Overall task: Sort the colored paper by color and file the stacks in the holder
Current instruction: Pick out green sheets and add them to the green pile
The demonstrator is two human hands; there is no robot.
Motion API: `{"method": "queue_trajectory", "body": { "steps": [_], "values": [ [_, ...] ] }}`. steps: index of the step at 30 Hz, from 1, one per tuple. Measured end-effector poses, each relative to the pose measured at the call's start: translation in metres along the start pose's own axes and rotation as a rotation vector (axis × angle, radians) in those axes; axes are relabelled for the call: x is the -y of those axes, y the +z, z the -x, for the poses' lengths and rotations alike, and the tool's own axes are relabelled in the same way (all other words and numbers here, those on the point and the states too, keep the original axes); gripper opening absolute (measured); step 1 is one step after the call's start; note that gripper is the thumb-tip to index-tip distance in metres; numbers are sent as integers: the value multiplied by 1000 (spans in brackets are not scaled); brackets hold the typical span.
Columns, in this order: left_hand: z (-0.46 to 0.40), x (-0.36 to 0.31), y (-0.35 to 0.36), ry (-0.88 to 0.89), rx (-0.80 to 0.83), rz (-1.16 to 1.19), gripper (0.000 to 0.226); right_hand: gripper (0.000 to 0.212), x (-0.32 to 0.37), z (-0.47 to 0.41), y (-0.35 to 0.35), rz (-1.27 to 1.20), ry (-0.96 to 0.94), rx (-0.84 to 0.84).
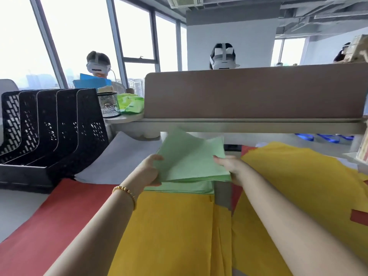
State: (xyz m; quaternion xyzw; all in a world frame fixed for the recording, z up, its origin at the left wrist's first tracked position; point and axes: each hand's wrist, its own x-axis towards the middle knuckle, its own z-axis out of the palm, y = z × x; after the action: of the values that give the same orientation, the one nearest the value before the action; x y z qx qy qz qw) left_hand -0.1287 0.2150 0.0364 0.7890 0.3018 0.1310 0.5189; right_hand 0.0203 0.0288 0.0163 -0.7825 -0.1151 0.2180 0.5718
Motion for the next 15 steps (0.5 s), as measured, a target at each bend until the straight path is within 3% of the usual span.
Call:
{"method": "queue_trajectory", "body": {
  "steps": [2,4,8,11,15],
  "values": [
    [-8,3,5,-3,-95,-35,55,74,-6,-17,9,7,-9,44],
    [-17,10,11,26,-149,-115,56,56,-5,-17,20,55,-31,28],
    [-32,33,18,62,-196,-273,52,55,-10,-21,34,365,-94,-80],
    [-33,44,21,92,-219,-585,46,49,-22,-19,39,695,-106,-48],
    [-25,44,25,100,-238,-864,35,46,-28,-5,35,899,-226,-69]
  ]
}}
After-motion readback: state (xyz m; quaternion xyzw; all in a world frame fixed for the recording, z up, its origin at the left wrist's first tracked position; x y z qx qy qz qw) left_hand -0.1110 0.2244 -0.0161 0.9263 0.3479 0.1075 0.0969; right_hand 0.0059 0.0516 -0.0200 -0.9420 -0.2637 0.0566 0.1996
